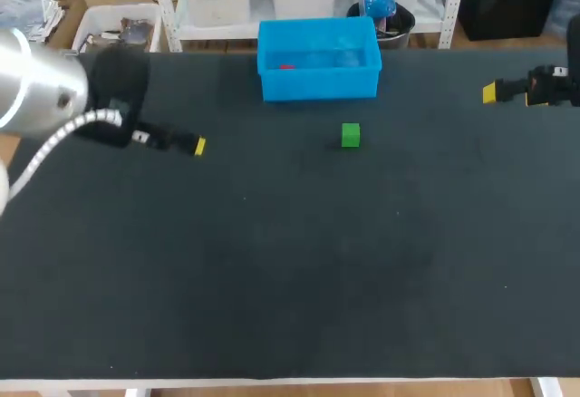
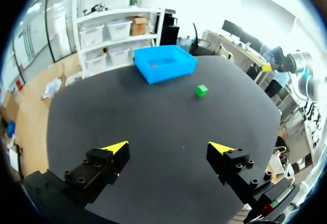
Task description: Use the left arm to pick the red cube and place it into the blue plastic box first, then use the right arm to grasp the green cube and put it into the same blue plastic box after the first action is fully finished.
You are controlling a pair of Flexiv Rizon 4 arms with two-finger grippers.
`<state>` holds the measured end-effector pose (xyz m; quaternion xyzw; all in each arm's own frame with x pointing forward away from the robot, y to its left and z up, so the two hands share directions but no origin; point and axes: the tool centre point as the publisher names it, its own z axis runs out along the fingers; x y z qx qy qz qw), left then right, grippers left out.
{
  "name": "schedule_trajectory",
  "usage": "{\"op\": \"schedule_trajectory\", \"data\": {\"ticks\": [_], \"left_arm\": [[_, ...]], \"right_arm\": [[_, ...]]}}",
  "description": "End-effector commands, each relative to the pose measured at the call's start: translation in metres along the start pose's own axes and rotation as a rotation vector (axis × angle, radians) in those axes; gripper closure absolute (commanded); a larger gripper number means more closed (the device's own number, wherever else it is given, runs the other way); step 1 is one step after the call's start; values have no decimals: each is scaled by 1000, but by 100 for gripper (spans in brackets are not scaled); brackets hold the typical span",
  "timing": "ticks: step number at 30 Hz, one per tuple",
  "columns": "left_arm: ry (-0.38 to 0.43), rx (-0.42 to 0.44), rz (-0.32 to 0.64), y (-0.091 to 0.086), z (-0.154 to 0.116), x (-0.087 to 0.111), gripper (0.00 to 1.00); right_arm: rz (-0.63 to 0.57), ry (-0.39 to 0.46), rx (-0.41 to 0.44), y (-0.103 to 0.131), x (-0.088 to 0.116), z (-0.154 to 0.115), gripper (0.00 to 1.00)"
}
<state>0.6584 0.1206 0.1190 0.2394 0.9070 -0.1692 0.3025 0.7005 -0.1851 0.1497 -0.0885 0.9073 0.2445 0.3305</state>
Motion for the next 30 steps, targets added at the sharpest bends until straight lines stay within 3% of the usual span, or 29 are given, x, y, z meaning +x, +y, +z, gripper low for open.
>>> {"op": "schedule_trajectory", "data": {"ticks": [1,11,20,25,30], "left_arm": [[-74,13,5,1,0,10,0],[-49,66,26,-5,0,0,0],[-43,54,50,-8,0,-1,0],[-43,54,50,-8,0,-1,0],[-43,54,50,-8,0,-1,0]], "right_arm": [[-1,0,-1,0,0,0,0],[-1,0,-1,0,0,0,0],[-1,0,-1,0,0,0,0],[-41,75,81,8,-25,8,0],[-36,167,153,30,-39,33,0]]}}
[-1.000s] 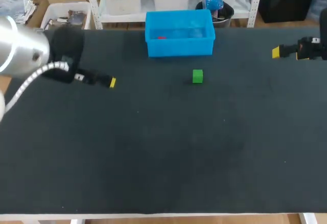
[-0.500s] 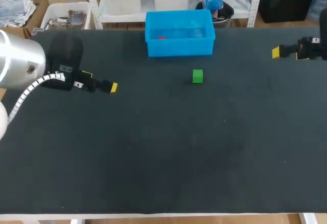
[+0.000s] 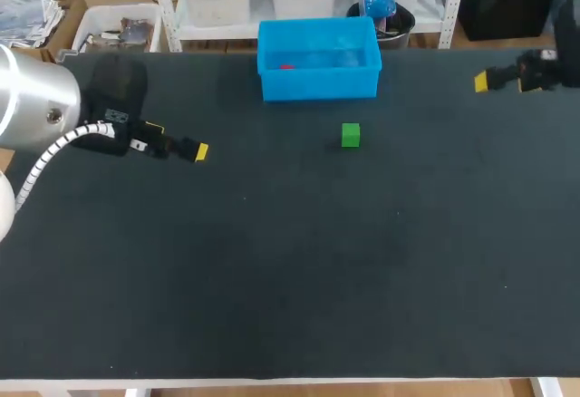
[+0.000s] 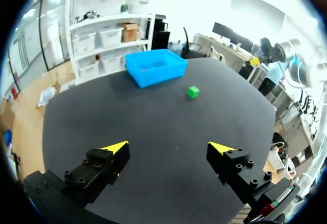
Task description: Use the left arm to pick the red cube and place it into the blue plastic box first, then use the right arm to grasp the green cube and put it into the same blue plastic box after the first action is fully finished.
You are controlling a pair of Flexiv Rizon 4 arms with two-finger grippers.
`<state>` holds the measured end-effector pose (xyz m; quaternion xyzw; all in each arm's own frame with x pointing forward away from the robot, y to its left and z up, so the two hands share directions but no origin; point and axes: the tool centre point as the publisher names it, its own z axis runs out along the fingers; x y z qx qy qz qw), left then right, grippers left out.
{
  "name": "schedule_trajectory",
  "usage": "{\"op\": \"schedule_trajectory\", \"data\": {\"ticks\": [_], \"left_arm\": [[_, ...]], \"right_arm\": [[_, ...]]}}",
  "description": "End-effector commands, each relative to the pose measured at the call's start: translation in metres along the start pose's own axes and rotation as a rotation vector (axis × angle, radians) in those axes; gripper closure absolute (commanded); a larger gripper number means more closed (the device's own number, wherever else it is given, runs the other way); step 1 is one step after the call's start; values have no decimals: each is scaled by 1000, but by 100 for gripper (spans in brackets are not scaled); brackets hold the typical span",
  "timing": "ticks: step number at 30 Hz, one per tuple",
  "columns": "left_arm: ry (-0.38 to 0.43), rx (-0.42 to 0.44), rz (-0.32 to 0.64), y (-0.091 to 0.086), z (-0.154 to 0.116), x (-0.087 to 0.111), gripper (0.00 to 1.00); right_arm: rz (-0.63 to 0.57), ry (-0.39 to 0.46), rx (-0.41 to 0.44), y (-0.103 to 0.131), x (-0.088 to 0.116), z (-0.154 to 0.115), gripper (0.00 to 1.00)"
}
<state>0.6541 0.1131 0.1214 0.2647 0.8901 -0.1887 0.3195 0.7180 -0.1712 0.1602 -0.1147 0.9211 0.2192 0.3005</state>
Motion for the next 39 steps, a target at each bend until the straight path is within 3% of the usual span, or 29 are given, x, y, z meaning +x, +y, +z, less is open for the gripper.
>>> {"op": "schedule_trajectory", "data": {"ticks": [1,6,10,13,14,39], "left_arm": [[-1,6,2,1,0,0,0],[-1,6,2,1,0,0,0],[-1,6,2,1,0,0,0],[-1,6,2,1,0,0,0],[-1,6,2,1,0,0,0],[-1,6,2,1,0,0,0]], "right_arm": [[33,103,128,23,-24,27,0],[78,183,255,43,-32,54,0],[105,216,306,58,-33,72,0],[135,218,262,65,-32,83,0],[152,176,204,66,-32,85,0],[152,176,204,66,-32,85,0]]}}
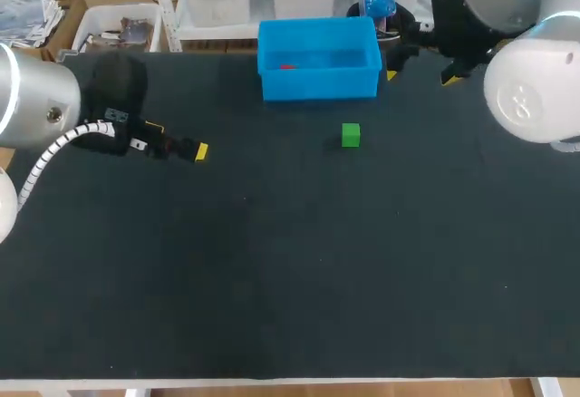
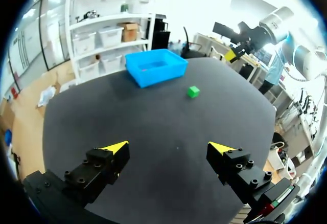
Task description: Use the left arm to pick the red cube and place it into the blue plastic box first, then use the right arm to grasp the green cube and put it into the same blue plastic box after the first action is fully finished.
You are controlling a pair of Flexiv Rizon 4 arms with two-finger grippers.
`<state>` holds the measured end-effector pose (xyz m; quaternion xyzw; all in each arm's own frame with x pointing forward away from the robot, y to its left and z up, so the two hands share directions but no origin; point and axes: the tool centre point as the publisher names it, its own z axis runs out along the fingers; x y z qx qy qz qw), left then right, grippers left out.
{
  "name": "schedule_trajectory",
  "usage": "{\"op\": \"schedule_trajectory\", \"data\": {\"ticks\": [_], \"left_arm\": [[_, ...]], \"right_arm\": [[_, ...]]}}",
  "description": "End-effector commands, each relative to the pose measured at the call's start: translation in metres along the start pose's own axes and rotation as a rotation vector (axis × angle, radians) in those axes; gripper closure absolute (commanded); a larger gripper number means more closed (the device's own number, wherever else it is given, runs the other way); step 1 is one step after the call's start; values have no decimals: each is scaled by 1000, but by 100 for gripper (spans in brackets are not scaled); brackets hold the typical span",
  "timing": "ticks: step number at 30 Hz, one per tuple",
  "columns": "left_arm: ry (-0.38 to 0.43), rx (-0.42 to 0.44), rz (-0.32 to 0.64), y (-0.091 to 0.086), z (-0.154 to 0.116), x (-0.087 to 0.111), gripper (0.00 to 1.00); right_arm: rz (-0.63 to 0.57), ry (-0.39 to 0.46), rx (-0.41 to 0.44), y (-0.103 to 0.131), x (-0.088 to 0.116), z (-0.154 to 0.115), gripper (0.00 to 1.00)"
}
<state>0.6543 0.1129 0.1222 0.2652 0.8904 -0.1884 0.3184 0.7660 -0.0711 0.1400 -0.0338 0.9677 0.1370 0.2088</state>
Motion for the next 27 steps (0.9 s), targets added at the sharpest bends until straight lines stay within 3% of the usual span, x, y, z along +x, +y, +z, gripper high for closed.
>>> {"op": "schedule_trajectory", "data": {"ticks": [1,6,15,17,22,27], "left_arm": [[-4,6,1,1,0,1,0],[-4,6,1,1,0,1,0],[-4,6,1,1,0,1,0],[-4,6,1,1,0,1,0],[-4,6,1,1,0,1,0],[-4,6,1,1,0,1,0]], "right_arm": [[1,-5,3,1,2,-1,0],[1,-5,3,1,2,-1,0],[58,138,183,20,-8,10,0],[81,135,193,27,-10,12,0],[79,148,310,48,-15,18,0],[86,133,320,64,-17,30,0]]}}
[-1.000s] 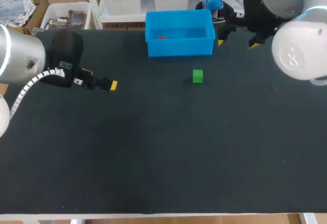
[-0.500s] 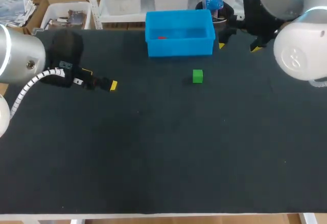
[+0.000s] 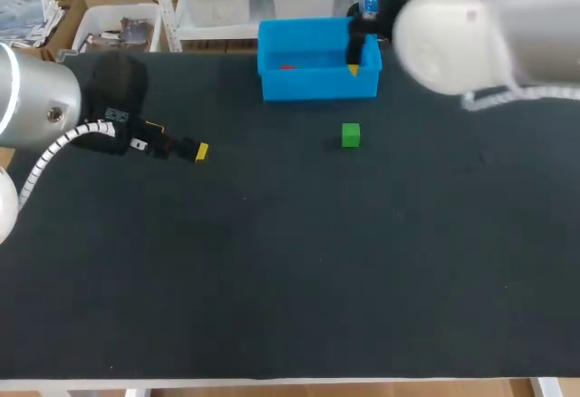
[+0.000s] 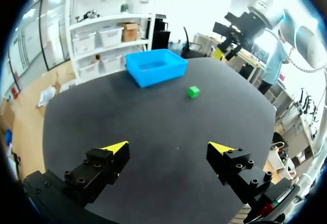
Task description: Use the left arm to pick the red cube and place it into the blue plastic box first, then use the right arm to grasp the green cube and put it into the same blue plastic box after the first action is fully finished.
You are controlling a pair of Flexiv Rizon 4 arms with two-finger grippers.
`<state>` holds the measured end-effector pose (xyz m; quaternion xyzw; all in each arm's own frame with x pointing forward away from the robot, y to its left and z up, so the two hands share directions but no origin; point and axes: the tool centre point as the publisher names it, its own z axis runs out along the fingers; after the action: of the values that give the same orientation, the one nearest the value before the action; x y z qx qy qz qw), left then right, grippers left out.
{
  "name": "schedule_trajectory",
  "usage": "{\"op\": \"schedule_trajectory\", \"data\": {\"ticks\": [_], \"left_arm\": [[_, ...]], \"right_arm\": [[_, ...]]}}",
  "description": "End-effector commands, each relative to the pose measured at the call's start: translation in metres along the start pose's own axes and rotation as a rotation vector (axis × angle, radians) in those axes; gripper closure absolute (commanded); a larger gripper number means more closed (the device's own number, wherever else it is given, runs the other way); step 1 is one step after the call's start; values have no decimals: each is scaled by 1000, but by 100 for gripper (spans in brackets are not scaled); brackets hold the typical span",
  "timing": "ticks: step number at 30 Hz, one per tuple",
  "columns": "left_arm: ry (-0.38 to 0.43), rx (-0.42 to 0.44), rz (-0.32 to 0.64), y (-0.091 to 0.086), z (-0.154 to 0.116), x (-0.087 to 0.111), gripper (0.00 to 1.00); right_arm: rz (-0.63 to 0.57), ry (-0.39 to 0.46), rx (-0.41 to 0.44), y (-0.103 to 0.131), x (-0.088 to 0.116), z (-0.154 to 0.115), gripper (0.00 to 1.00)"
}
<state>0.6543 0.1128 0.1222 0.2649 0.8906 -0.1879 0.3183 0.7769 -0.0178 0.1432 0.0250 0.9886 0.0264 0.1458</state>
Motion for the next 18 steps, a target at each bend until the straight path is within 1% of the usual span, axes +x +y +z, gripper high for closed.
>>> {"op": "schedule_trajectory", "data": {"ticks": [1,4,10,14,18], "left_arm": [[-5,7,2,1,0,1,0],[-5,7,2,1,0,1,0],[-5,7,2,1,0,1,0],[-5,7,2,1,0,1,0],[-5,7,2,1,0,1,0]], "right_arm": [[2,3,77,19,-5,11,0],[2,-11,58,23,-4,17,0],[-13,-68,18,26,-1,28,0],[-16,-87,-3,26,3,41,0],[-10,-87,-13,23,6,56,0]]}}
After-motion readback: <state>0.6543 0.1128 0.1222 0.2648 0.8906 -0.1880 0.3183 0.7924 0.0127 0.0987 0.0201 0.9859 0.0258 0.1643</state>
